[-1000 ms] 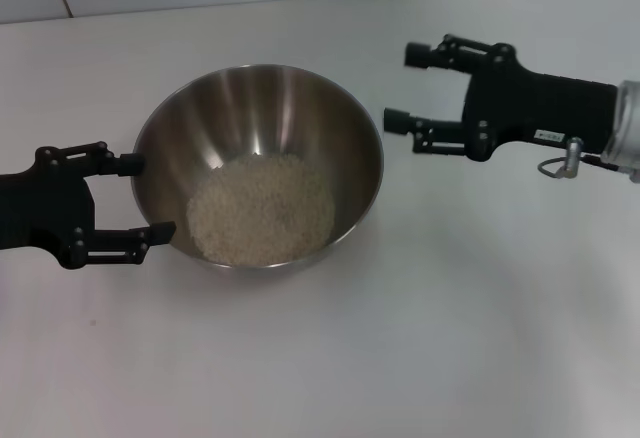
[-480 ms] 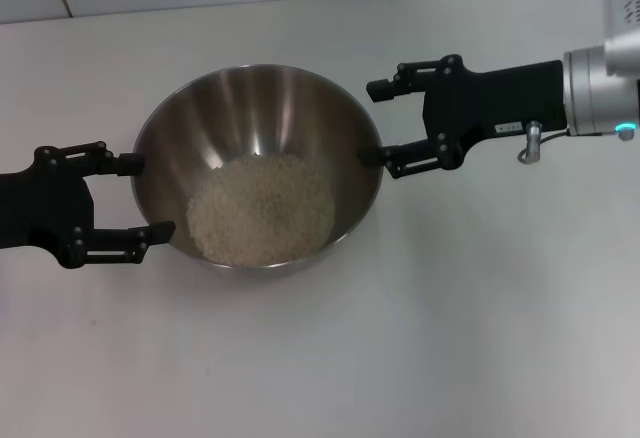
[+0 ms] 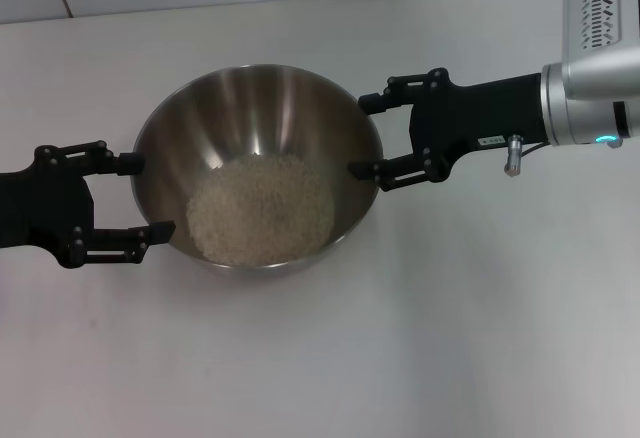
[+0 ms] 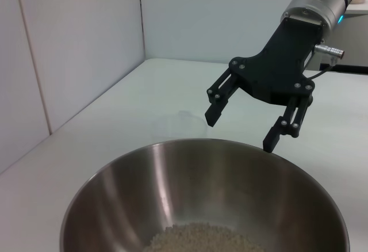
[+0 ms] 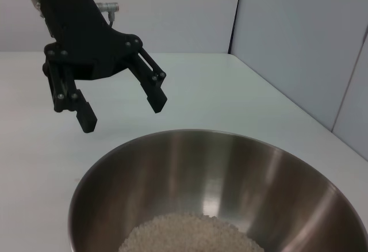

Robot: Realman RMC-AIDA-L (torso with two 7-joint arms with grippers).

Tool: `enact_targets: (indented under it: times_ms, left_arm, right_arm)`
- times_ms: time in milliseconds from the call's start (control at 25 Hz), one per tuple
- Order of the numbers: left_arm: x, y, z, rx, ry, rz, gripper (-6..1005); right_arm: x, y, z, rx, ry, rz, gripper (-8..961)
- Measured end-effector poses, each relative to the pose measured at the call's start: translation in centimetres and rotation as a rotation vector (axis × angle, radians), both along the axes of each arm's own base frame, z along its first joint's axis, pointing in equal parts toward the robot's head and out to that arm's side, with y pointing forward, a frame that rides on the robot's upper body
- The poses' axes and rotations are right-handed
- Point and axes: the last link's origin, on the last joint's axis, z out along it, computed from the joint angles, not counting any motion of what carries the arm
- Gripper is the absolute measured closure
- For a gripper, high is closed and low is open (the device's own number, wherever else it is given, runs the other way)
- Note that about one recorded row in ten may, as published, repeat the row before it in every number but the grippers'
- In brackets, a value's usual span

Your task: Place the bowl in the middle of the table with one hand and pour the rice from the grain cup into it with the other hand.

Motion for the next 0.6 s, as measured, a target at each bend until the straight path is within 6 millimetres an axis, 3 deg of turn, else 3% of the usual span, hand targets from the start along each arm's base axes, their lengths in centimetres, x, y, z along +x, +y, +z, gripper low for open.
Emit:
enact_targets:
  times_ms: [600]
  left_arm:
    - [0.00,0.00,0.03,0.001,-0.001,0.003,152]
  right_arm:
    - [0.16,-0.05,-0.13,0.000,0.000,-0.007,168]
